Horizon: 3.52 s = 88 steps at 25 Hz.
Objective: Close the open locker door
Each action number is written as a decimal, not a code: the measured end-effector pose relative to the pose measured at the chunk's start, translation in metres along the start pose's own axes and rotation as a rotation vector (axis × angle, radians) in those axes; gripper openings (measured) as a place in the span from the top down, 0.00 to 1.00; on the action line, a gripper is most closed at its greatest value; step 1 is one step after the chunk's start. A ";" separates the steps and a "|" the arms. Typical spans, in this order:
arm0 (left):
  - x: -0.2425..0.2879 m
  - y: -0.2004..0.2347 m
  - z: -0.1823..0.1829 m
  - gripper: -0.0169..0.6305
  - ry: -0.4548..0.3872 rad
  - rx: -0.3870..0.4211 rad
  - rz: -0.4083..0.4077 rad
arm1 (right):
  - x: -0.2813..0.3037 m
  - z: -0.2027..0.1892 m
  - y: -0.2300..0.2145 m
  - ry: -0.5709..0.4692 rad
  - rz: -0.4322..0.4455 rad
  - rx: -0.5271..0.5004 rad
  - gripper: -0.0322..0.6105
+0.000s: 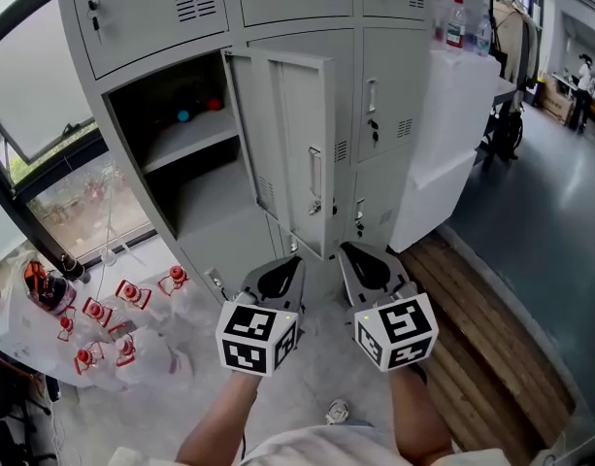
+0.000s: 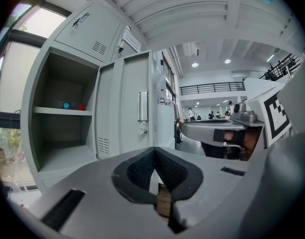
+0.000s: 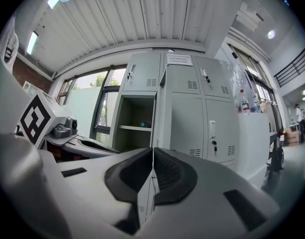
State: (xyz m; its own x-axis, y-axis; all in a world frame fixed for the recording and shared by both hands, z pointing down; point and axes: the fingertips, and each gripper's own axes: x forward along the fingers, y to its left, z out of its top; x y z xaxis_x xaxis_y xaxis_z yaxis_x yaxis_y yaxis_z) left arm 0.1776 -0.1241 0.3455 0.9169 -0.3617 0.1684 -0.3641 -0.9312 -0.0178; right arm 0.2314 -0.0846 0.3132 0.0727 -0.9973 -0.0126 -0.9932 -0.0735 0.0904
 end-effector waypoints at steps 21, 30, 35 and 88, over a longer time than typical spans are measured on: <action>0.047 0.042 0.006 0.96 0.005 -0.028 0.233 | 0.066 0.025 -0.046 -0.070 0.285 0.035 0.82; 0.046 0.055 0.004 0.96 0.005 -0.041 0.278 | 0.078 0.023 -0.047 -0.073 0.374 0.058 0.80; 0.043 0.059 0.003 0.96 0.007 -0.040 0.302 | 0.077 0.024 -0.039 -0.067 0.460 0.038 0.79; -0.109 0.258 -0.031 0.96 -0.003 -0.150 0.629 | 0.190 0.051 0.208 -0.111 0.898 0.058 0.79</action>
State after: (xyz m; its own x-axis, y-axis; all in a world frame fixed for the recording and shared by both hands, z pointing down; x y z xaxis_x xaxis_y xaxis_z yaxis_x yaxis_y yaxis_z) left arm -0.0217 -0.3233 0.3527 0.5210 -0.8368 0.1682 -0.8509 -0.5246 0.0258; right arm 0.0344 -0.2892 0.2788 -0.7376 -0.6727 -0.0576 -0.6752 0.7350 0.0620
